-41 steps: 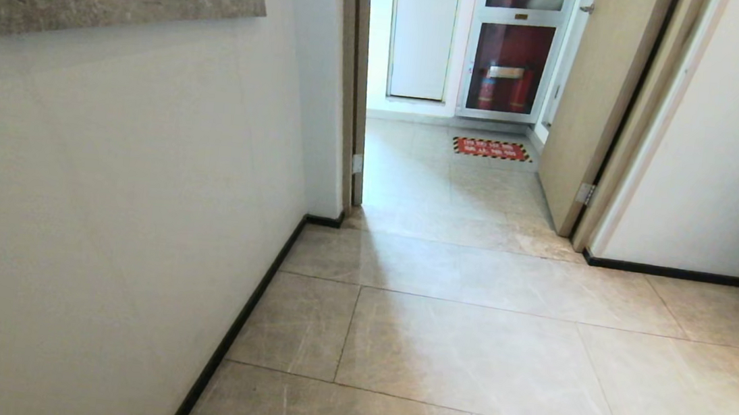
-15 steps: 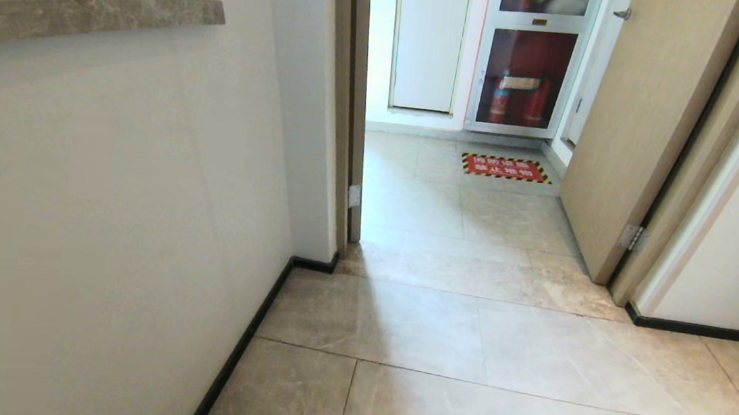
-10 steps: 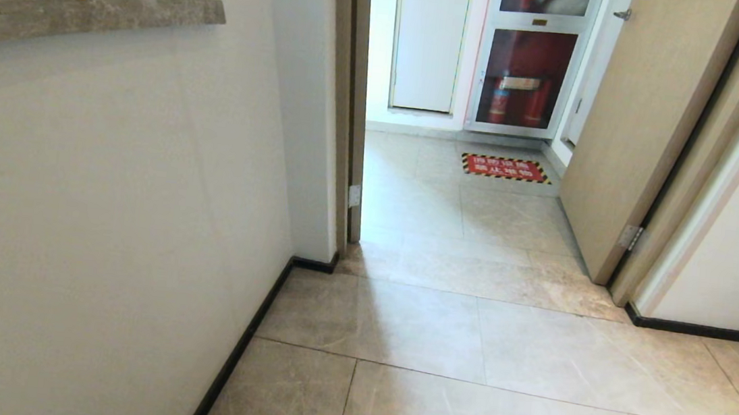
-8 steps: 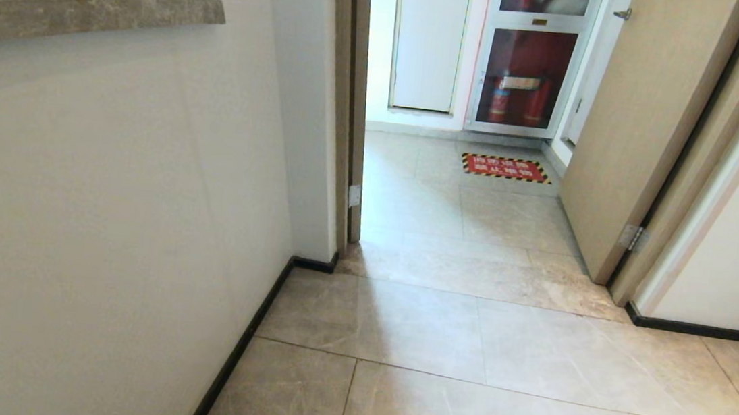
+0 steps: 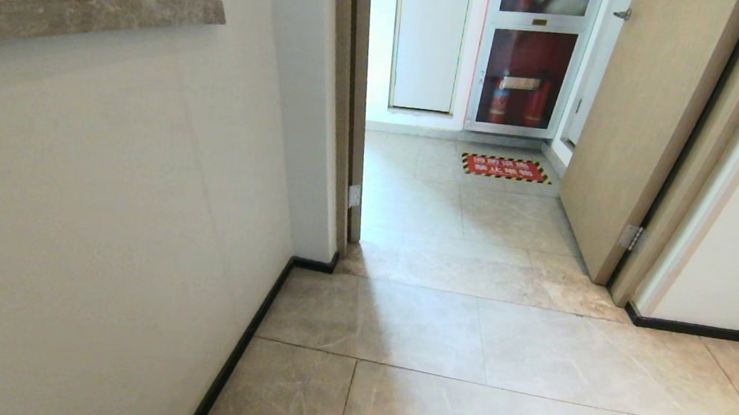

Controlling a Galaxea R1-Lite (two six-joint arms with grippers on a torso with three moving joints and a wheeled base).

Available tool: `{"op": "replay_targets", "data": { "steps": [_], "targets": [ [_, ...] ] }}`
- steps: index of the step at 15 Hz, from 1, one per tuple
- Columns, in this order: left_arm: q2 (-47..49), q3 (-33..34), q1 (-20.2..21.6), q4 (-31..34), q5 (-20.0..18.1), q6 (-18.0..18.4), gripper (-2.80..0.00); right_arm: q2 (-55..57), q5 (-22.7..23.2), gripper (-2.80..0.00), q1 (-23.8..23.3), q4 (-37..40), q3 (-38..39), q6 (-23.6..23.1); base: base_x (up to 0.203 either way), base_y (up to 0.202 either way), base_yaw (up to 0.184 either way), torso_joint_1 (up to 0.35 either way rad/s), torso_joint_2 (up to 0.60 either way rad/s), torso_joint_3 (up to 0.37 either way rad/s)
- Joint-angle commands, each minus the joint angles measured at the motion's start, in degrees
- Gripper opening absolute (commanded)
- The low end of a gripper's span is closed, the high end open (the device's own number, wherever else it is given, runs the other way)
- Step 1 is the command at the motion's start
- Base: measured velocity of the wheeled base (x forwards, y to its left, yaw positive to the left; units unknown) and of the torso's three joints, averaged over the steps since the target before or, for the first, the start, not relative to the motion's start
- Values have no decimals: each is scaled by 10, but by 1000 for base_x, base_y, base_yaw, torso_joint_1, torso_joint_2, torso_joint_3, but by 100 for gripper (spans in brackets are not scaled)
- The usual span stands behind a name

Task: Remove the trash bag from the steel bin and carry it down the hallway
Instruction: Put the trash bag at the door

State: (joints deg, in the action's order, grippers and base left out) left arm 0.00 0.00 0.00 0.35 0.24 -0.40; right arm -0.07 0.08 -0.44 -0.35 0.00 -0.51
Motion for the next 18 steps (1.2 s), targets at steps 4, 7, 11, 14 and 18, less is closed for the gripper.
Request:
{"op": "replay_targets", "data": {
  "steps": [4,7,11,14,18],
  "targets": [
    [0,0,0,0,0,1,-280,0,1,-280,0,-1,0,0,0,0,0,0,0,0],
    [0,0,0,0,0,1,-280,1,1,-280,0,-1,0,-2,0,0,0,0,0,0],
    [0,0,0,0,0,1,-280,0,1,-280,0,-1,0,0,0,0,0,0,0,0],
    [0,0,0,0,0,2,-280,0,1,-280,0,-1,0,0,0,0,0,0,0,0],
    [0,0,0,0,0,2,-280,0,1,-280,0,-1,0,1,0,0,0,0,0,0]
  ]
}}
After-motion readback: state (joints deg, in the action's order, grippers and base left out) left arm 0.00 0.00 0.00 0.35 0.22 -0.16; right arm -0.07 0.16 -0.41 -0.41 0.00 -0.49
